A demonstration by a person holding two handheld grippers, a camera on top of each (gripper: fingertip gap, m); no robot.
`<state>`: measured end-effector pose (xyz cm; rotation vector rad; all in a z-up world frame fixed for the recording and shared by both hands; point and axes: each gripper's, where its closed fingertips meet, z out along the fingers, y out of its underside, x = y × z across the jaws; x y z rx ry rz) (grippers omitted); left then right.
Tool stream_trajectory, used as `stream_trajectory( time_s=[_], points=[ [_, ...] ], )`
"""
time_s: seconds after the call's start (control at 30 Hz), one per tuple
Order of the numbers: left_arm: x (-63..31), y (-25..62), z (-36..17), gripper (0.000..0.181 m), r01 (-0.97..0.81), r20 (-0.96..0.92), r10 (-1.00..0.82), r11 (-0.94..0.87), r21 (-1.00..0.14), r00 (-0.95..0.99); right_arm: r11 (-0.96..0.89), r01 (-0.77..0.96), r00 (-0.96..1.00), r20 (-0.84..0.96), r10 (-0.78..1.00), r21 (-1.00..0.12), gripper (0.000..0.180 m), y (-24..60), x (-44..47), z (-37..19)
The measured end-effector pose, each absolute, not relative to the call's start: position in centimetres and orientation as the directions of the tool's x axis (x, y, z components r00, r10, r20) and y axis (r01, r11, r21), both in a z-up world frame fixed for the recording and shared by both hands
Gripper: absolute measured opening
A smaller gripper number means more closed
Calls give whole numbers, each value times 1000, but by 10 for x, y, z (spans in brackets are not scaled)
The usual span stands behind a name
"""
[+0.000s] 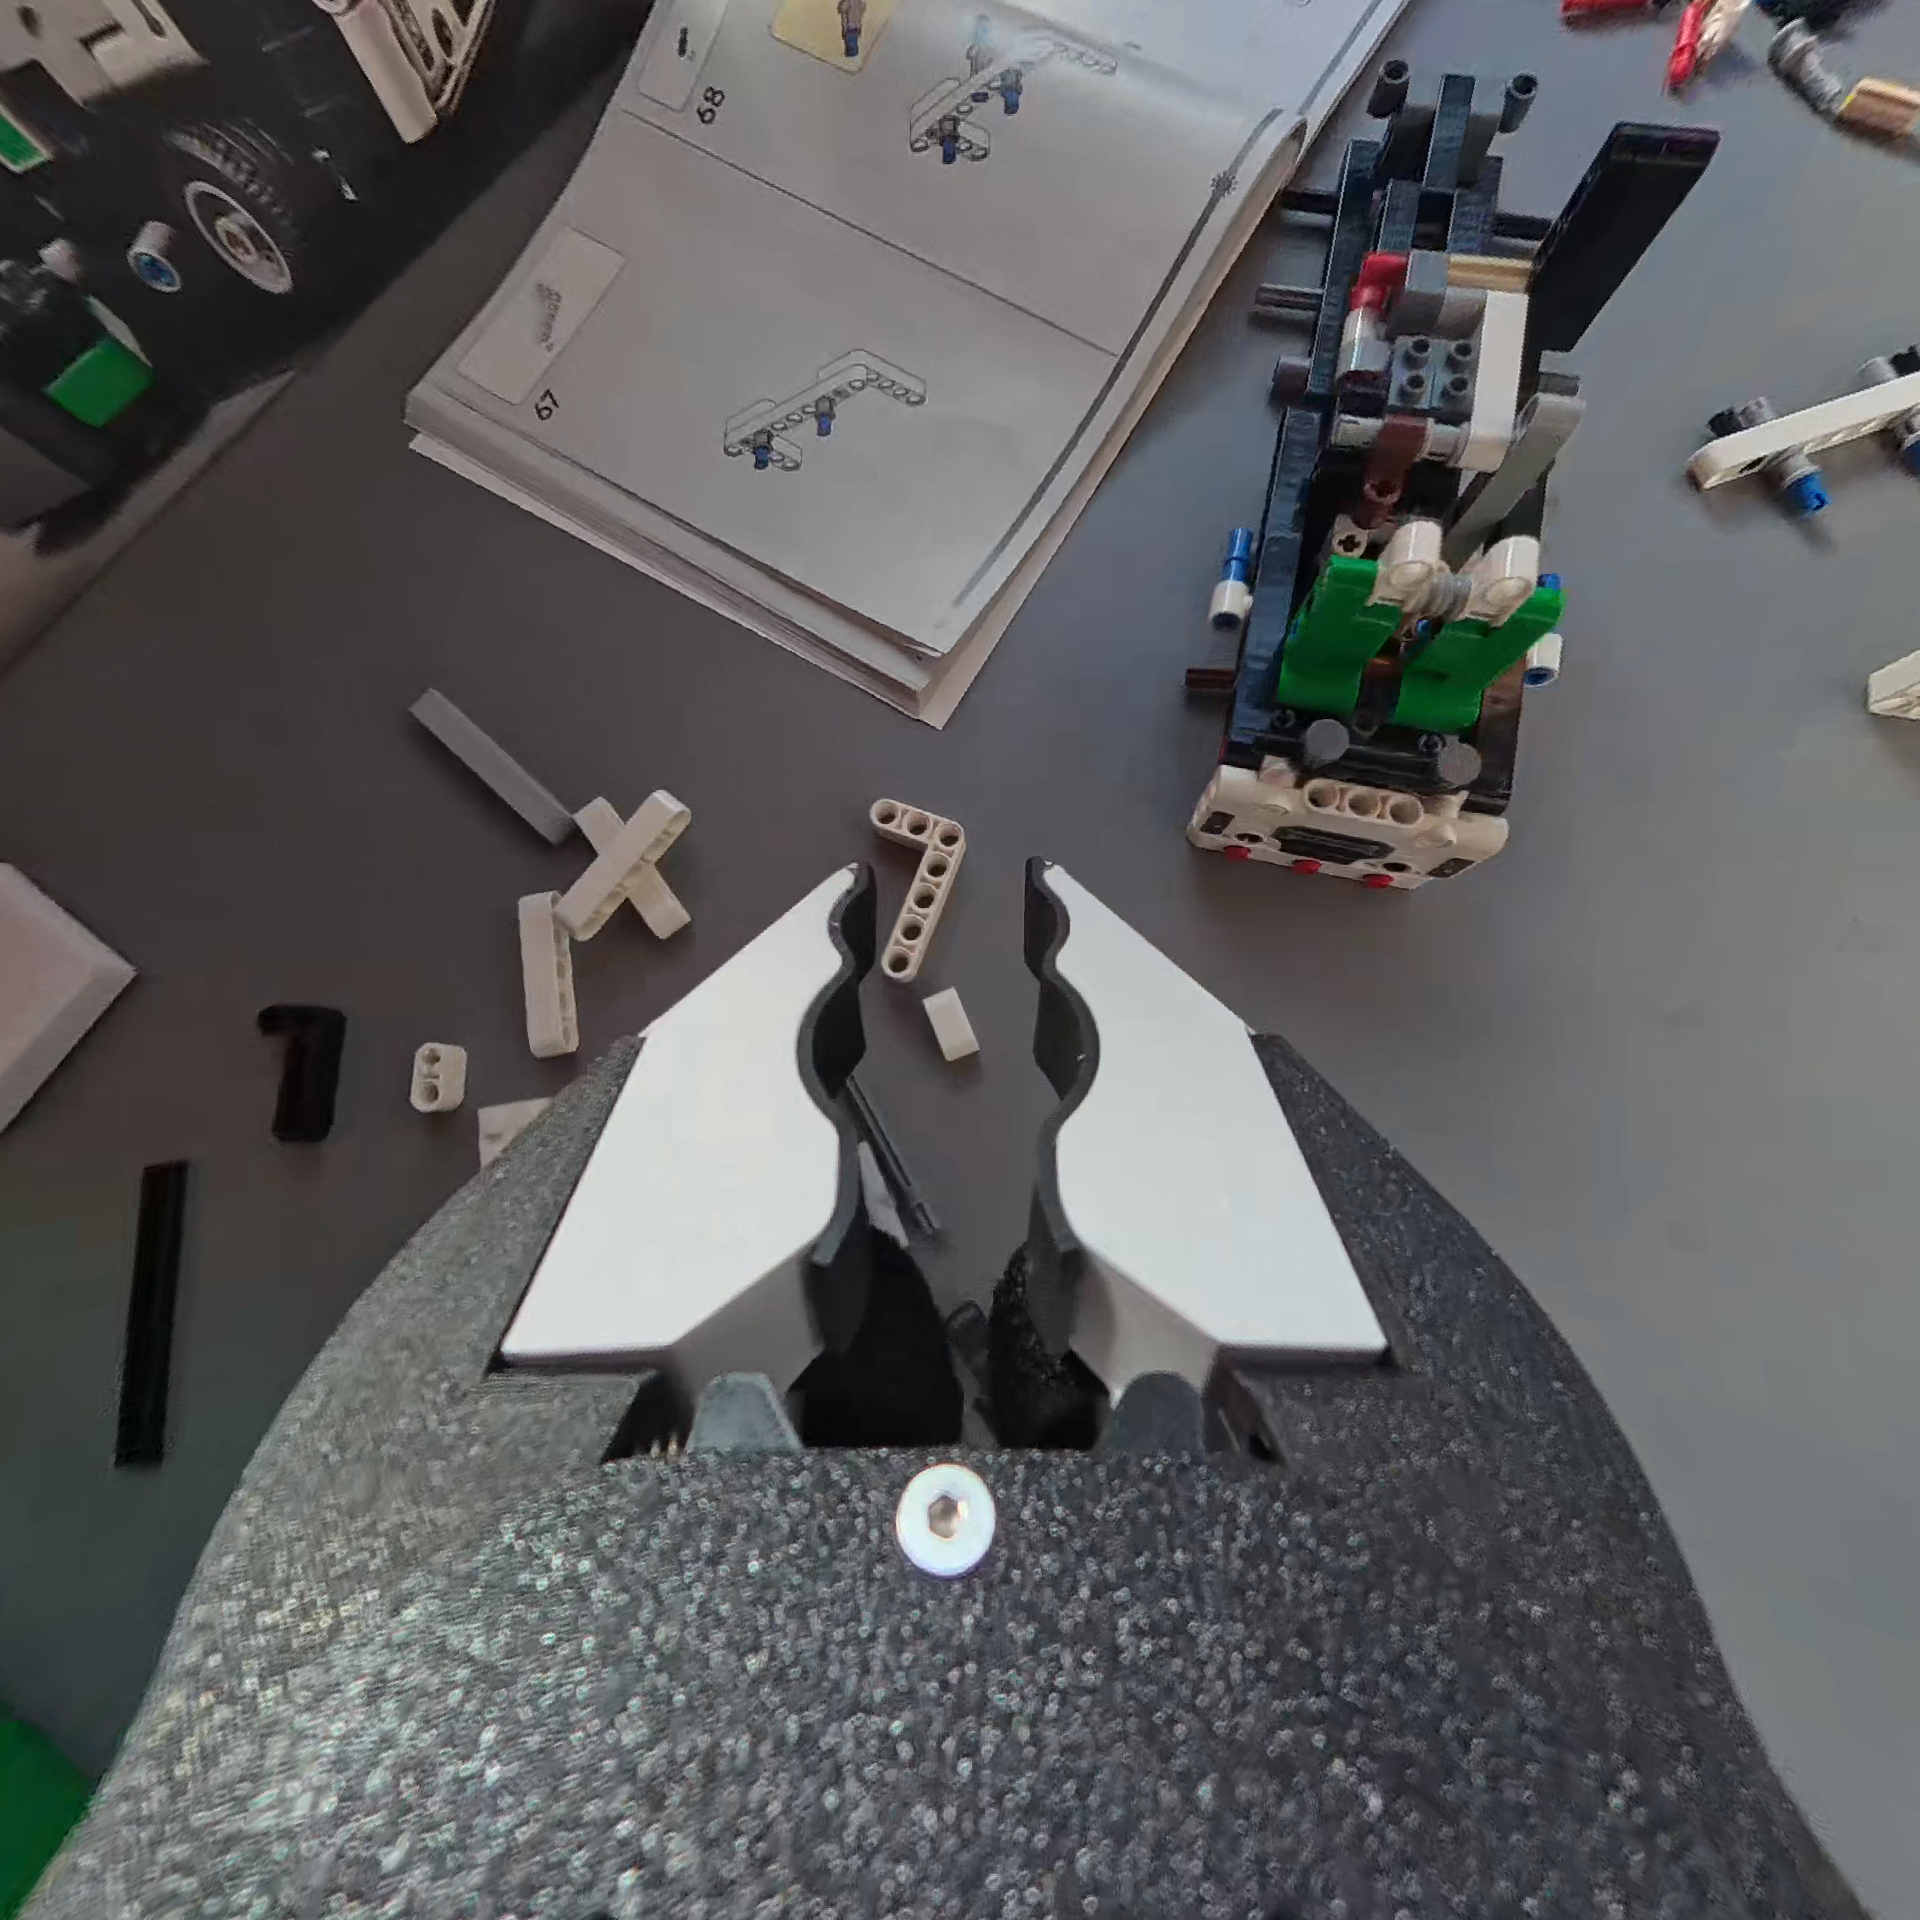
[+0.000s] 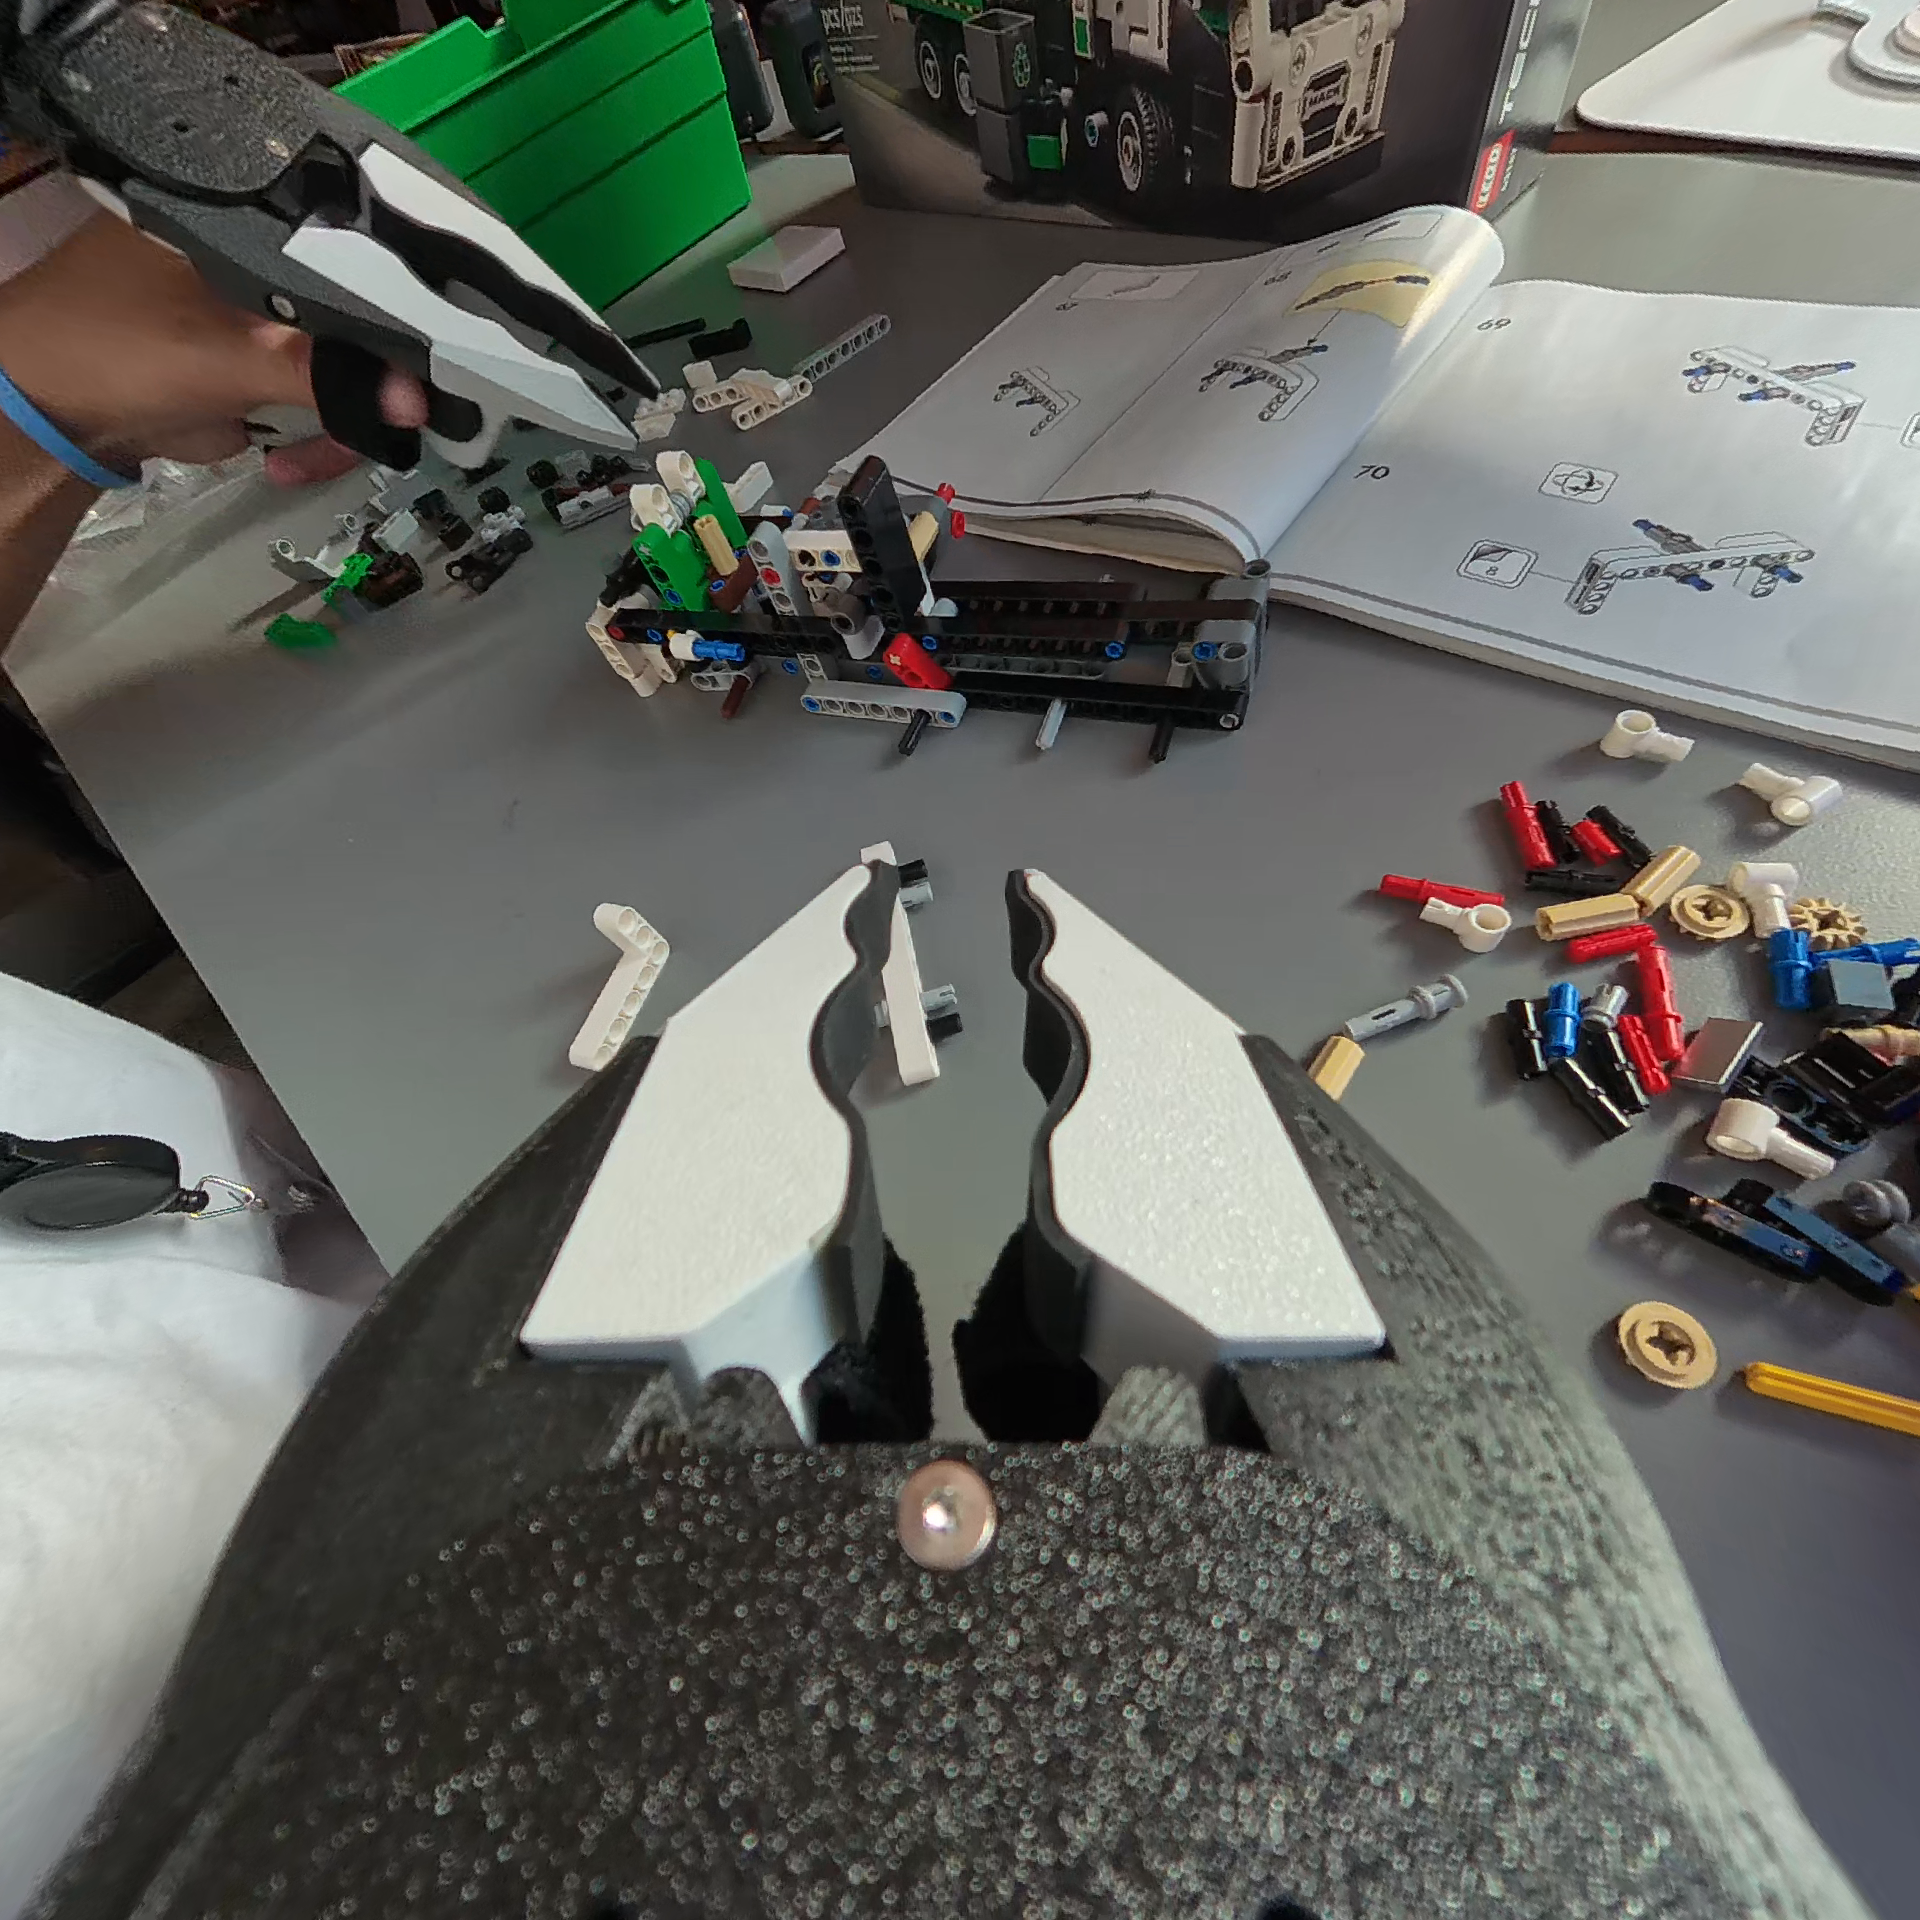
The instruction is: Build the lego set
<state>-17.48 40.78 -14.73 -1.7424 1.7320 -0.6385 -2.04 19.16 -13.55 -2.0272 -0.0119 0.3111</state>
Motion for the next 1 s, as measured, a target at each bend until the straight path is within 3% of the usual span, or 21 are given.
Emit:
stream_trajectory(
  time_s=[0.3, 0.47, 0.6, 0.8, 0.9, 1.0],
  points=[
    [-171, 421, -173, 21, -786, -55, -982, 177, -593, -179, -455, -145, 974, -207, 90, -879, 21, 185, -19, -133],
    [-173, 420, -185, 4, -807, -74, -975, 217, -549, -211, -451, -155, 974, -212, 78, -879, 21, 185, -20, -133],
    [-174, 420, -178, 5, -789, -162, -960, 280, -547, -228, -453, -152, 975, -208, 76, -878, 20, 186, -18, -132],
    [-175, 379, -127, 5, -683, -188, -978, 201, -702, -94, -457, -143, 974, -208, 95, -878, 20, 190, -22, -133],
    [-176, 320, -107, 5, -601, -38, -993, 97, -793, -111, -457, -144, 970, -218, 113, -878, 20, 192, -26, -134],
    [-173, 259, -115, 5, -612, 91, -981, 32, -790, -170, -469, -139, 966, -223, 129, -872, 20, 192, -31, -139]
  ],
)
